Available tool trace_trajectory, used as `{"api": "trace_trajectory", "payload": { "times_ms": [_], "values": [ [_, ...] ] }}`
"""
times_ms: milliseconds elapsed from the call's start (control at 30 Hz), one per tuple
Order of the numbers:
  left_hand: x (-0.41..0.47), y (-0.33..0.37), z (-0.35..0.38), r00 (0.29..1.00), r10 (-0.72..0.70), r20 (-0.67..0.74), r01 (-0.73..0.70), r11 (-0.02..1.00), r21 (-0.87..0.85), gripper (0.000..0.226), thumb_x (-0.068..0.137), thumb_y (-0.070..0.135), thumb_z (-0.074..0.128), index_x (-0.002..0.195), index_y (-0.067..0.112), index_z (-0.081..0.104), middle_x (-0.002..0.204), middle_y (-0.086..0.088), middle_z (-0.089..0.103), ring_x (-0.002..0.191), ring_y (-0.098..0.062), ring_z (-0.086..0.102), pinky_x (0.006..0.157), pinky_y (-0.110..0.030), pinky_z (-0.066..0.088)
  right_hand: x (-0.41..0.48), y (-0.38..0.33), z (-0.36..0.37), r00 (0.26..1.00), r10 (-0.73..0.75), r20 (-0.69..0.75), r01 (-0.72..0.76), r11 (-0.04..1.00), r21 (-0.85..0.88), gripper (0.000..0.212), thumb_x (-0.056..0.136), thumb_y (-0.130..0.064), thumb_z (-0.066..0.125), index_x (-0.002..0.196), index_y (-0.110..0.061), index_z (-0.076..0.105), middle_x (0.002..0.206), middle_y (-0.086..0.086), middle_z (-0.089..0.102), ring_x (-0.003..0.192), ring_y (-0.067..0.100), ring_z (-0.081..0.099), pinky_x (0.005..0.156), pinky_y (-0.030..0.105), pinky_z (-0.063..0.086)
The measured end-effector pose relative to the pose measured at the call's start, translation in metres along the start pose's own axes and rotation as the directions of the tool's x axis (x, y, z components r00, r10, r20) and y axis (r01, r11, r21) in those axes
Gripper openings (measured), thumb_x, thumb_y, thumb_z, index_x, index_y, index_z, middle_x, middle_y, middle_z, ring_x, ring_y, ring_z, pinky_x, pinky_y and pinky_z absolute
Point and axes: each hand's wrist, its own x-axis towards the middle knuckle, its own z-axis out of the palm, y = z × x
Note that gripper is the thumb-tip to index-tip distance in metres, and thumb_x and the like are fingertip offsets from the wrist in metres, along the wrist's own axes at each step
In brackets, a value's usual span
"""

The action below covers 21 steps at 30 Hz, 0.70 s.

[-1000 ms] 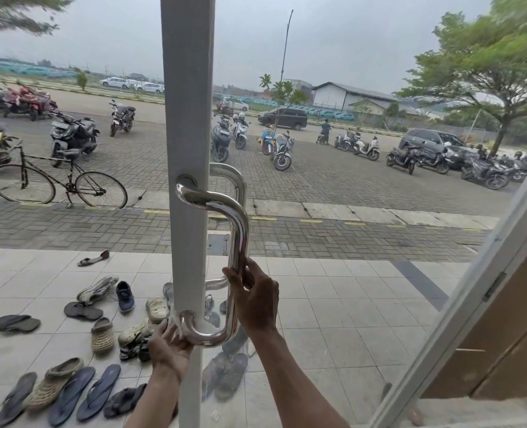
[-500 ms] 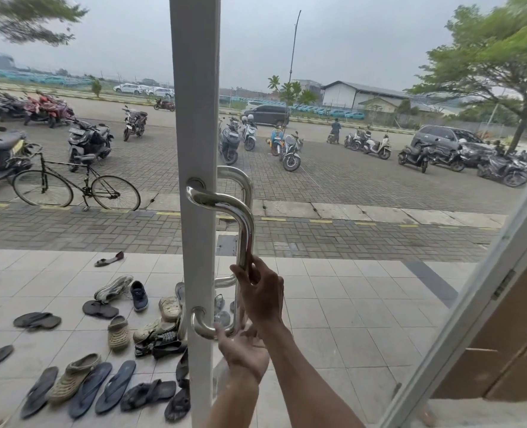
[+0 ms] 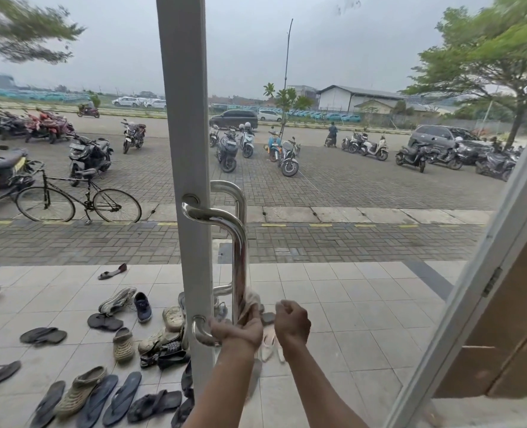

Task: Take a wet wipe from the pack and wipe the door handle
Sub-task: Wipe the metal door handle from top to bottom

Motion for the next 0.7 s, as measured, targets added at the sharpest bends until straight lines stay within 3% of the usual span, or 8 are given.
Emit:
{"api": "trace_trajectory", "payload": {
  "times_ms": [67,133,267,333,400,533,600,700],
  "values": [
    [-0.005,0.008,0.0,0.999,-0.029,-0.012,0.03,0.999,0.032,0.074,0.098,0.055,0.041,0.145,-0.002,0.038,0.139,-0.029,0.047,0.133,-0.041,0.048,0.108,-0.045,0.045,-0.001,0.02,0.003,0.946,0.255,0.202,-0.288,0.946,0.152,0.02,0.076,-0.022,0.069,0.084,-0.004,0.073,0.087,0.019,0.072,0.076,0.031,0.066,0.066,0.04,0.054],
    [-0.01,0.014,-0.002,0.999,-0.005,-0.053,0.015,0.984,0.18,0.072,0.099,0.051,0.042,0.142,-0.006,0.039,0.137,-0.03,0.049,0.123,-0.042,0.053,0.1,-0.043,0.049,-0.012,0.03,0.007,0.883,0.284,0.374,-0.408,0.858,0.311,0.011,0.091,-0.008,0.063,0.084,0.0,0.067,0.078,0.019,0.068,0.064,0.027,0.064,0.056,0.032,0.053],
    [-0.01,0.025,-0.004,0.988,0.097,-0.118,-0.045,0.923,0.382,0.048,0.102,0.038,0.042,0.098,-0.008,0.05,0.122,-0.024,0.05,0.083,-0.033,0.056,0.085,-0.04,0.052,-0.029,0.025,0.022,0.907,0.075,0.415,-0.303,0.801,0.517,0.014,0.096,0.005,0.059,0.1,0.007,0.071,0.086,0.017,0.075,0.073,0.024,0.071,0.064,0.027,0.06],
    [-0.006,0.029,-0.009,0.972,0.203,-0.116,-0.132,0.887,0.442,0.039,0.101,0.033,0.044,0.106,-0.006,0.05,0.111,-0.023,0.055,0.076,-0.03,0.056,0.075,-0.031,0.058,-0.034,0.018,0.029,0.941,-0.018,0.339,-0.185,0.81,0.556,0.019,0.095,0.006,0.059,0.095,-0.002,0.076,0.083,0.011,0.077,0.075,0.021,0.074,0.065,0.026,0.061],
    [-0.014,0.032,-0.013,0.947,0.311,-0.08,-0.221,0.812,0.54,0.023,0.098,0.02,0.043,0.097,-0.001,0.053,0.088,-0.019,0.056,0.07,-0.027,0.056,0.049,-0.029,0.056,-0.034,0.017,0.037,0.975,-0.107,0.193,0.005,0.884,0.467,0.025,0.091,0.0,0.066,0.08,-0.018,0.079,0.076,0.001,0.077,0.074,0.018,0.074,0.068,0.032,0.062],
    [-0.012,0.039,-0.022,0.896,0.409,0.175,-0.396,0.554,0.732,0.022,0.073,-0.005,0.049,0.07,0.006,0.067,0.067,-0.01,0.058,0.061,-0.022,0.049,0.056,-0.029,0.042,-0.029,0.012,0.048,0.981,-0.192,-0.028,0.192,0.942,0.275,0.021,0.082,-0.012,0.076,0.069,-0.027,0.073,0.067,-0.012,0.072,0.07,0.011,0.07,0.068,0.032,0.057],
    [-0.003,0.042,-0.031,0.843,0.373,0.388,-0.509,0.319,0.8,0.044,0.068,-0.013,0.049,0.082,0.015,0.081,0.067,-0.004,0.066,0.061,-0.016,0.048,0.06,-0.031,0.043,-0.03,0.007,0.049,0.969,-0.232,-0.078,0.245,0.933,0.262,0.026,0.082,-0.011,0.077,0.082,-0.036,0.069,0.073,-0.014,0.074,0.071,-0.001,0.069,0.069,0.017,0.055],
    [0.005,0.046,-0.044,0.724,0.297,0.622,-0.624,-0.101,0.775,0.056,0.08,-0.017,0.052,0.107,0.025,0.077,0.099,-0.002,0.077,0.084,-0.008,0.063,0.089,-0.036,0.056,-0.031,0.011,0.052,0.928,-0.355,-0.109,0.369,0.916,0.155,0.027,0.084,-0.01,0.076,0.099,-0.032,0.073,0.081,-0.013,0.076,0.07,-0.012,0.067,0.065,0.002,0.049]
  ]
}}
